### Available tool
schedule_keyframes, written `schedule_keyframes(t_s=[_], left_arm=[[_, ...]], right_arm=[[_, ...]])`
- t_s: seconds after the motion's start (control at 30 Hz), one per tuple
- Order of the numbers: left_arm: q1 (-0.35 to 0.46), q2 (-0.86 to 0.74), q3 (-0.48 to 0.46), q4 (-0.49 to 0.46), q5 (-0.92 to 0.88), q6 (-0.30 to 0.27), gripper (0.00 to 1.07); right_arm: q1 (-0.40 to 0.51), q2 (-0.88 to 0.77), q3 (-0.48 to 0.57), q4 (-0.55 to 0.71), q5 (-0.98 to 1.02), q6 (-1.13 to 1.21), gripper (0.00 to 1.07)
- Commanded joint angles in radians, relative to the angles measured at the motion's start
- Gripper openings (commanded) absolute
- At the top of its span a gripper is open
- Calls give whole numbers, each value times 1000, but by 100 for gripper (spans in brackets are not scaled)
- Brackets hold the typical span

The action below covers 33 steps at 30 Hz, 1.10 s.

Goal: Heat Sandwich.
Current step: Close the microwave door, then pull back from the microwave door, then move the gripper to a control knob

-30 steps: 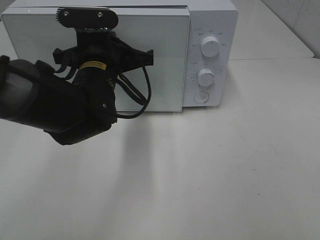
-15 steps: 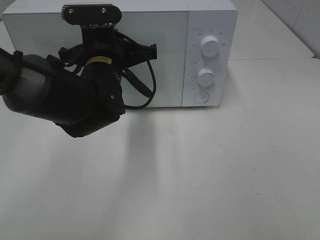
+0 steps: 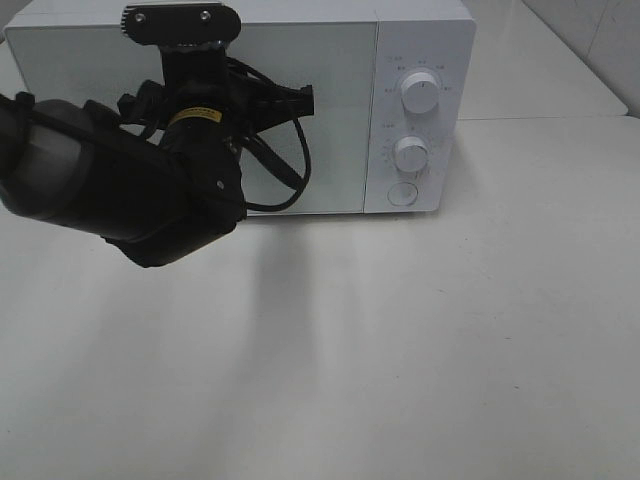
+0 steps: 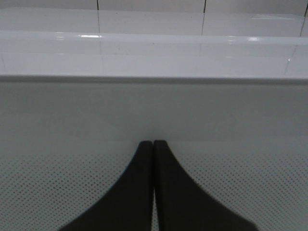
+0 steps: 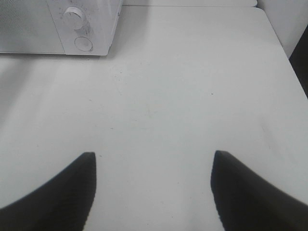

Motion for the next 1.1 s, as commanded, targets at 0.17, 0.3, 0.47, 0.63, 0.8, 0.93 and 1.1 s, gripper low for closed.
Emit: schedule_keyframes(t_s=[0.17, 0.3, 0.47, 0.63, 0.8, 0.93, 1.1], left_arm=[[61, -66, -38, 60, 246, -1, 0], [61, -108, -38, 139, 417, -1, 0], [61, -162, -38, 325, 671, -12, 0], [61, -214, -38, 434, 913, -12, 0], [64, -270, -38, 514, 1226, -8, 0], [64, -315, -38, 574, 1414, -8, 0], [64, -369, -38, 607, 1606, -53, 16]], right_arm=[[1, -26, 3, 2, -5, -1, 66], [1, -26, 3, 2, -5, -1, 66], [1, -26, 3, 2, -5, -1, 66], [1, -26, 3, 2, -5, -1, 66], [1, -26, 3, 2, -5, -1, 66], [1, -26, 3, 2, -5, -1, 66], [1, -26, 3, 2, -5, -1, 66]])
